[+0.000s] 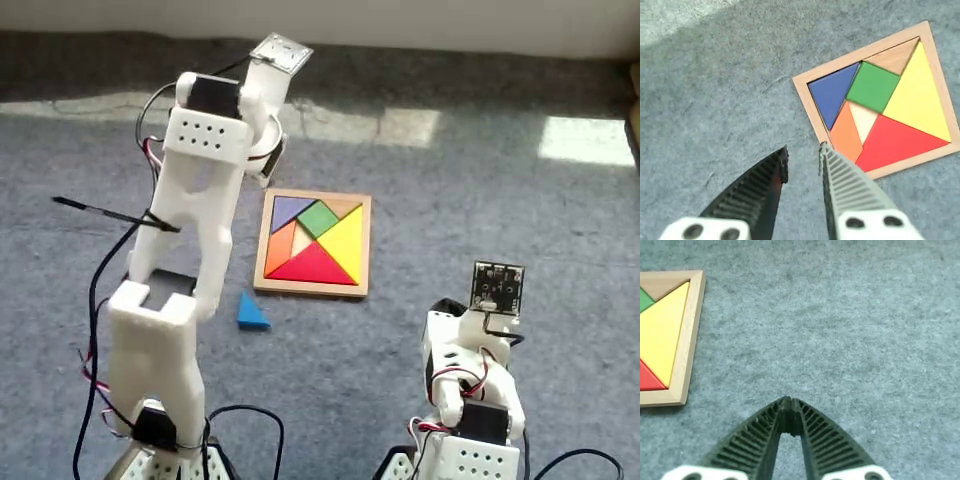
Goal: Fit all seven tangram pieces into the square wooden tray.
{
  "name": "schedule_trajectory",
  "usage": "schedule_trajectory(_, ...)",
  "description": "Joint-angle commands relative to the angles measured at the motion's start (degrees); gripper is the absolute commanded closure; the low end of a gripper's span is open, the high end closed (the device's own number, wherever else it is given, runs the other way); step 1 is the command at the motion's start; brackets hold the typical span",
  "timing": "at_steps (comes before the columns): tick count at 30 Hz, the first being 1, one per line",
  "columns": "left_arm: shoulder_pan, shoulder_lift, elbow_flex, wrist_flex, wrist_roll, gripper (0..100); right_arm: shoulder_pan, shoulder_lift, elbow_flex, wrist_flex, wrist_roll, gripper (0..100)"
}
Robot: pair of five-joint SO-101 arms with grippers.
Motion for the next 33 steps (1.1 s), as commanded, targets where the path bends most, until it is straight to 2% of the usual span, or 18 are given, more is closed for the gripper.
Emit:
schedule_trajectory(1,-0.8,-13.8,10.0,0.2,1.5,91,0.7,0.7,8.3,-1.5,0.3,99.1)
schedule_trajectory(4,-1.7,-22.3,19.5,0.1,1.8,96,0.7,0.7,8.3,-1.5,0.3,99.1)
schedule_trajectory(9,-7.6,-36.7,35.8,-4.7,2.1,97,0.7,0.8,8.3,-1.2,0.4,99.1)
schedule_trajectory(20,-28.9,-68.8,81.5,-28.4,1.9,97,0.7,0.3,8.3,-1.2,0.5,99.1)
schedule_trajectory(23,-31.8,-73.0,90.9,-32.9,1.9,97,0.6,0.3,6.7,-1.2,1.2,98.8)
schedule_trajectory(27,-33.0,-73.9,99.1,-36.6,1.9,97,0.0,0.4,-0.8,2.1,9.1,98.5)
schedule_trajectory(33,-34.6,-73.9,106.4,-42.2,2.2,97,-11.5,1.0,-18.8,14.7,11.9,98.5)
